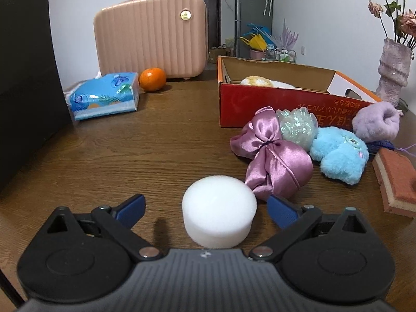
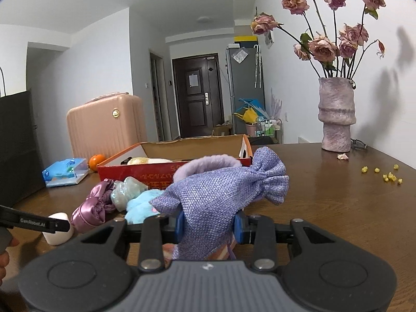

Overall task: Organize soft objects
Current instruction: 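Grasp the white foam cylinder with the left tool while the right holds the pouch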

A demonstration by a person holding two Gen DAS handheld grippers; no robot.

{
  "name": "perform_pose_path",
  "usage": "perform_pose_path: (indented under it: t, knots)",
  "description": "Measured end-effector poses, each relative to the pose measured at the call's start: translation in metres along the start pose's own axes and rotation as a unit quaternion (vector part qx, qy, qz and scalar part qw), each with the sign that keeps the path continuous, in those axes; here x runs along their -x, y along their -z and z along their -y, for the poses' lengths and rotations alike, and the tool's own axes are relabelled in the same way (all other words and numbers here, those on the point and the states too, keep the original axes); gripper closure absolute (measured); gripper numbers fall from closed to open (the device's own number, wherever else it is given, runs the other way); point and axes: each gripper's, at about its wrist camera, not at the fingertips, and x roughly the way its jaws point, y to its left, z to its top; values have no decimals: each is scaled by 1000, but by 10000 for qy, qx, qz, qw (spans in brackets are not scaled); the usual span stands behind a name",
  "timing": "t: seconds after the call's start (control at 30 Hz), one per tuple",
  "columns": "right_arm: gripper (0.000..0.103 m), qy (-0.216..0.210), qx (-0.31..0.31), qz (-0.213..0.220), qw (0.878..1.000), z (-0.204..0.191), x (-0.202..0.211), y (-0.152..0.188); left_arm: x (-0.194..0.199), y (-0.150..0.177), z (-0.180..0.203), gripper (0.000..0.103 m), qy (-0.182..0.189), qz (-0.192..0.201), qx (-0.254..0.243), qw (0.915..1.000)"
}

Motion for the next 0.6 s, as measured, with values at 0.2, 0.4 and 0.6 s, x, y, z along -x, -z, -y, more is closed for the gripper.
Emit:
perform_pose_path:
  t: [0.2, 0.4, 0.6]
  knots:
    - [68, -48, 32, -30, 10000, -2, -2, 1, -7, 0, -2, 36, 217, -148, 79, 9996]
    - [68, -45, 66, -55, 10000, -2, -3, 1, -7, 1, -3, 46, 292, -147, 94, 9994]
    - [68, -43, 80, -76, 9999, -3, -5, 1, -4, 0, -11, 46, 247, -76, 302, 9992]
